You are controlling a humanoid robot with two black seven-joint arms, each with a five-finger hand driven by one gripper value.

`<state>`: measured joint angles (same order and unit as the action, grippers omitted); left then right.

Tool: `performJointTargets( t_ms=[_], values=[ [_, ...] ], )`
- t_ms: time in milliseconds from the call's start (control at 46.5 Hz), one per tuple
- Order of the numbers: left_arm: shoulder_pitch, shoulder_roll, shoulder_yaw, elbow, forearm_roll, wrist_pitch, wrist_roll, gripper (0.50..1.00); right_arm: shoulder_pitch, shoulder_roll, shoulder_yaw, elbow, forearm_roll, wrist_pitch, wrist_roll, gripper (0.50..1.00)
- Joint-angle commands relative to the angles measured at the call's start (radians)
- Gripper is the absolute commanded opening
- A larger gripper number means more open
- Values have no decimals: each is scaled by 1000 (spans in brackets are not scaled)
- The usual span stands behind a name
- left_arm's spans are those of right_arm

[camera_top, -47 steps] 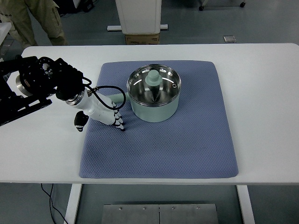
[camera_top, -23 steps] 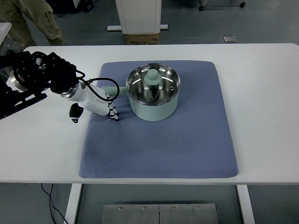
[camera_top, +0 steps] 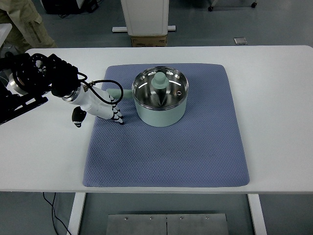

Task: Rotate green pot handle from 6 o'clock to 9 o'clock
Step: 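Push the handle with the left hand, rotating the pot clockwise, then lift the left hand off the handle and up over the pot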

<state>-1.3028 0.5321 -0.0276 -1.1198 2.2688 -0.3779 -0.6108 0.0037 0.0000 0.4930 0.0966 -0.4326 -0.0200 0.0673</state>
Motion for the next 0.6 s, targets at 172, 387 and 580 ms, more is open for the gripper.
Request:
performJointTargets(
  t_ms=[172,387,580],
  values=[
    [0,-7,0,-6,0,1,0,1000,-1,0,-1,0,0,0,-1,1000],
    [8,-3,0,-83,-9,-6,0,1000,-1,0,1,0,0,0,-1,1000],
    [5,5,0,-179,-74,-22,0,1000,1,0,-1,0,0,0,0,1000]
  ],
)
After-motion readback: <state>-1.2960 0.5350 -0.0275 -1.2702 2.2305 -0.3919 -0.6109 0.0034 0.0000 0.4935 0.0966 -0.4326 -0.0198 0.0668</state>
